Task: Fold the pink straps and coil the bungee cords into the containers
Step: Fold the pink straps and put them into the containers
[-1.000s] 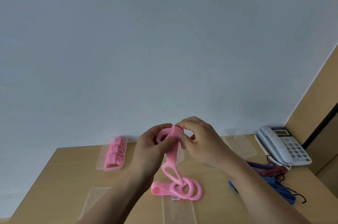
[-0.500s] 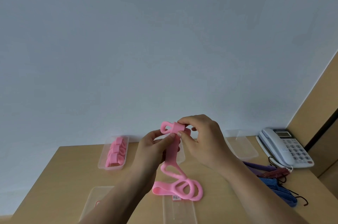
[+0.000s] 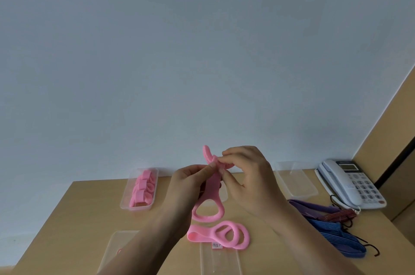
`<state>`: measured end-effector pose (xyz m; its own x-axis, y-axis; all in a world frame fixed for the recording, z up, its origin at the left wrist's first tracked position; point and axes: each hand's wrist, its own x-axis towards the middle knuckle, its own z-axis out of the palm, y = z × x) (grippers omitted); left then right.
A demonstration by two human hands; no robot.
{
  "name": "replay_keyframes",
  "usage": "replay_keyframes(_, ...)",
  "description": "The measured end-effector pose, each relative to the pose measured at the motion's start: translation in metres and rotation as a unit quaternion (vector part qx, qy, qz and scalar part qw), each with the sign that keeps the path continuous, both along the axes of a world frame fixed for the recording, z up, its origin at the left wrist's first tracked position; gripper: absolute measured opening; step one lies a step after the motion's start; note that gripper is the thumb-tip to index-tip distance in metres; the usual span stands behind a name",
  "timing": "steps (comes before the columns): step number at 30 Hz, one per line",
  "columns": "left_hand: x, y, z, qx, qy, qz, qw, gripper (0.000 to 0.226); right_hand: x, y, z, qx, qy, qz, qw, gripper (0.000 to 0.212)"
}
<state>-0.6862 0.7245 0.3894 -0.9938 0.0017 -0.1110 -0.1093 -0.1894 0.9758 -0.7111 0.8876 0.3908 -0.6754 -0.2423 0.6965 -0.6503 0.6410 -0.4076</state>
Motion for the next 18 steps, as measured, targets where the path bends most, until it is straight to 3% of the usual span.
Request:
replay_keyframes(5, -0.001, -0.004, -0.006, -0.007, -0.007, -0.036, 0.999, 0.015, -0.003, 0.004, 0.003, 0.012, -0.083, 0.003, 0.996, 0.022)
replay_keyframes(8, -0.001, -0.006, -0.008, -0.014, 0.0, -0.052, 0.999, 0.017, -0.009, 0.007, 0.001, 0.064, -0.143, 0.026, 0.987, 0.027)
replay_keyframes(11, 0.0, -0.007, -0.011, -0.027, 0.007, -0.06, 0.998, 0.022, -0.008, 0.006, 0.001, 0.086, -0.141, 0.034, 0.986, 0.017)
replay_keyframes(18, 0.001, -0.009, -0.015, -0.017, -0.043, -0.066, 0.997, 0.016, -0.003, 0.004, 0.007, 0.028, -0.113, 0.014, 0.993, 0.016)
